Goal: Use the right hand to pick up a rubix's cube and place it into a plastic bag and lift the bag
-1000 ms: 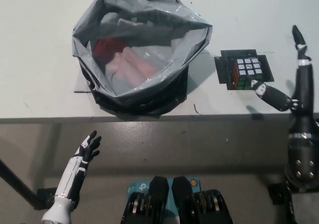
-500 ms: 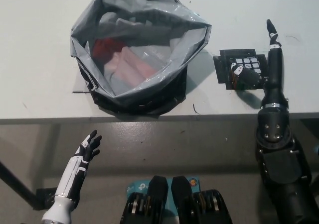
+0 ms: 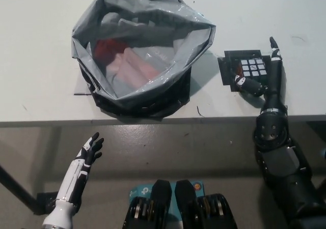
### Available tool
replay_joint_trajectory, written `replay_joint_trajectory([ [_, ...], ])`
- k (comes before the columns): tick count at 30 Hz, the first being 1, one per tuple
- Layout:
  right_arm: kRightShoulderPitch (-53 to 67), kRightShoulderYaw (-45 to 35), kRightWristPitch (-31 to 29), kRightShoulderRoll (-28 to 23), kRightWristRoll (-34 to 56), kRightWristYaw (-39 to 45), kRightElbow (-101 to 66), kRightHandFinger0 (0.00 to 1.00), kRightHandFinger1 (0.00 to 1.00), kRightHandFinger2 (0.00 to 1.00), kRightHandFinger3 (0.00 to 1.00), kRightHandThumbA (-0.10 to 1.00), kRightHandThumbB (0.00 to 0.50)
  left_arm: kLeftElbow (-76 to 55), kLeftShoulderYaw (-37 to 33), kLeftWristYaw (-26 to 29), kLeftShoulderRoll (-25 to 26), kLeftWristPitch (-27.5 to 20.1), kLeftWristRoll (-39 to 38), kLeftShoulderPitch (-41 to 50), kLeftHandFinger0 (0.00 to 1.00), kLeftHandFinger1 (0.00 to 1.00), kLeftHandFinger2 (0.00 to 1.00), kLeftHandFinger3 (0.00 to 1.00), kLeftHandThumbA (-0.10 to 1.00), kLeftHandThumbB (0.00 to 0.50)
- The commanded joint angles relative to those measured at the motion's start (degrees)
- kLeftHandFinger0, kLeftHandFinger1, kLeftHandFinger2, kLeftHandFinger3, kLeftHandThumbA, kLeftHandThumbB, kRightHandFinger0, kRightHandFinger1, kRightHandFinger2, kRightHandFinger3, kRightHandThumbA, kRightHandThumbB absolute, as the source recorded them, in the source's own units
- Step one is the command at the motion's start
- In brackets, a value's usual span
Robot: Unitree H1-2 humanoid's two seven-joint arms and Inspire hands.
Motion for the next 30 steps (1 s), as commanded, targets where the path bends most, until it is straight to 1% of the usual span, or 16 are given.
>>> replay_joint_trajectory([
  [1, -3.7, 0.5, -4.1, -1.0, 1.7, -3.0, 1.4, 1.0, 1.0, 1.0, 1.0, 0.93, 0.408, -1.8, 0.5, -0.4, 0.7, -1.9, 0.0, -0.6, 1.0, 1.0, 1.0, 1.0, 1.0, 0.221],
  [2, -3.7, 0.6, -4.7, -1.0, 1.9, -2.8, 1.8, 1.0, 1.0, 1.0, 1.0, 0.92, 0.397, -1.8, 0.5, -0.4, 0.7, -1.9, 0.0, -0.6, 1.0, 1.0, 1.0, 1.0, 1.0, 0.221],
  [3, -3.9, 0.9, -4.5, -1.1, 1.6, -3.3, 2.6, 1.0, 1.0, 1.0, 1.0, 0.93, 0.406, -2.1, 0.4, -0.4, 0.7, -1.5, -0.1, -0.5, 1.0, 1.0, 1.0, 1.0, 1.0, 0.222],
  [7, -4.2, 0.7, -5.5, -0.8, 3.1, -3.1, 4.3, 1.0, 1.0, 1.0, 1.0, 0.91, 0.399, -2.0, 0.5, -0.3, 0.7, -1.5, -0.1, -0.6, 1.0, 1.0, 1.0, 1.0, 1.0, 0.216],
  [13, -4.9, 0.7, -5.2, -0.6, 4.1, -3.0, 5.9, 1.0, 1.0, 1.0, 1.0, 0.94, 0.411, -1.9, 0.5, 0.0, 0.8, -1.7, 0.6, -1.1, 1.0, 1.0, 1.0, 1.0, 1.0, 0.218],
  [17, -4.7, 0.4, -4.8, 0.0, 5.4, -2.2, 5.4, 1.0, 1.0, 1.0, 1.0, 0.94, 0.407, -1.8, 0.6, -0.1, 0.8, -1.9, 0.5, -1.1, 1.0, 1.0, 1.0, 1.0, 1.0, 0.218],
  [21, -4.6, -0.4, -5.1, 0.4, 7.4, -0.8, 4.9, 1.0, 1.0, 1.0, 1.0, 0.92, 0.406, -1.7, 0.6, -0.2, 0.7, -2.0, 0.3, -1.2, 1.0, 1.0, 1.0, 1.0, 1.0, 0.213],
  [23, -5.0, -1.0, -5.4, 0.6, 9.0, 0.0, 4.7, 1.0, 1.0, 1.0, 1.0, 0.89, 0.396, -1.7, 0.7, -0.1, 0.8, -1.9, 0.4, -1.5, 1.0, 1.0, 1.0, 1.0, 1.0, 0.226],
  [25, -5.3, -1.3, -5.4, 0.8, 10.0, 0.3, 4.4, 1.0, 1.0, 1.0, 1.0, 0.88, 0.39, -1.6, 0.7, 0.0, 0.8, -2.0, 0.4, -1.7, 1.0, 1.0, 1.0, 1.0, 1.0, 0.227],
  [26, -5.5, -1.6, -4.8, 1.1, 10.5, 0.6, 3.6, 1.0, 1.0, 1.0, 1.0, 0.89, 0.405, -1.5, 0.7, -0.2, 0.8, -2.1, 0.3, -1.8, 1.0, 1.0, 1.0, 1.0, 1.0, 0.228],
  [27, -5.6, -1.8, -4.8, 1.2, 11.1, 0.8, 3.4, 1.0, 1.0, 1.0, 1.0, 0.89, 0.407, -1.4, 0.7, -0.2, 0.8, -2.0, 0.2, -1.9, 1.0, 1.0, 1.0, 1.0, 1.0, 0.231],
  [28, -5.7, -2.0, -5.0, 1.3, 11.6, 1.3, 3.3, 1.0, 1.0, 1.0, 1.0, 0.9, 0.404, -1.4, 0.8, -0.2, 0.8, -1.9, 0.3, -1.9, 1.0, 1.0, 1.0, 1.0, 1.0, 0.238],
  [30, -5.7, -2.0, -5.1, 1.4, 12.1, 1.9, 3.2, 1.0, 1.0, 1.0, 1.0, 0.91, 0.396, -1.4, 0.8, 0.0, 0.7, -2.0, 0.5, -1.8, 1.0, 1.0, 1.0, 1.0, 1.0, 0.234],
])
